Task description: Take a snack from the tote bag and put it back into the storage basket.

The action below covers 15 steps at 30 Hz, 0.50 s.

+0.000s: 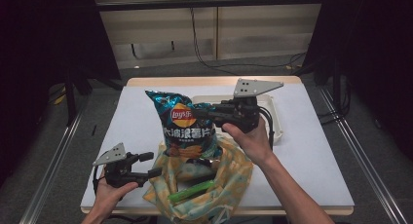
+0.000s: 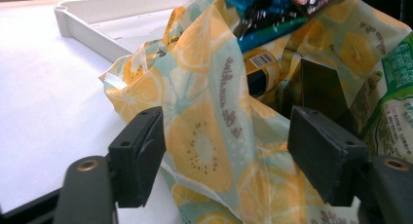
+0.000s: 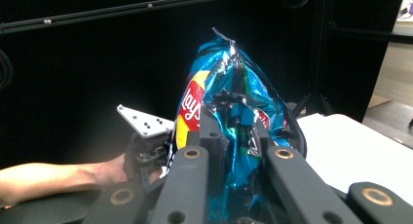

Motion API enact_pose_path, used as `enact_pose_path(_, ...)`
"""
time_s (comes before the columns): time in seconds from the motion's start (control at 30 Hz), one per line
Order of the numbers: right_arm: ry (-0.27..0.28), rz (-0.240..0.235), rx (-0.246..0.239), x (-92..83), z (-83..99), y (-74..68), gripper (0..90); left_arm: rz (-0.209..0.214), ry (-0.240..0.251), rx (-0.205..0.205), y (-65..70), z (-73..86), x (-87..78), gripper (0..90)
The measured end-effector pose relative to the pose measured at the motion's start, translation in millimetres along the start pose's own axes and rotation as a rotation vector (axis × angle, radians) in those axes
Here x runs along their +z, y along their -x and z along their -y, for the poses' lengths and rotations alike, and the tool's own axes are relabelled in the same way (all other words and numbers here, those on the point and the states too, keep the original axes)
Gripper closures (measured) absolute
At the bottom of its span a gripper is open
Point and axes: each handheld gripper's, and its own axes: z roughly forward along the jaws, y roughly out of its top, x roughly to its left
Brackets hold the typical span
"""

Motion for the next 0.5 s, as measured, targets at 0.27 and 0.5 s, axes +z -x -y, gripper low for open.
enact_pose_path(0.27, 0.014, -0.008, -0.004, 3.6, -6.3, 3.9, 84.1, 0.004, -0.016, -0.003, 0.4, 2.6, 1.3, 40.2)
enact_pose_path(0.5, 0.049, -0.008, -0.023, -2.4, -19.9, 2.2, 84.0, 0.007, -0.036, 0.004, 0.3, 3.3, 2.9, 42.0)
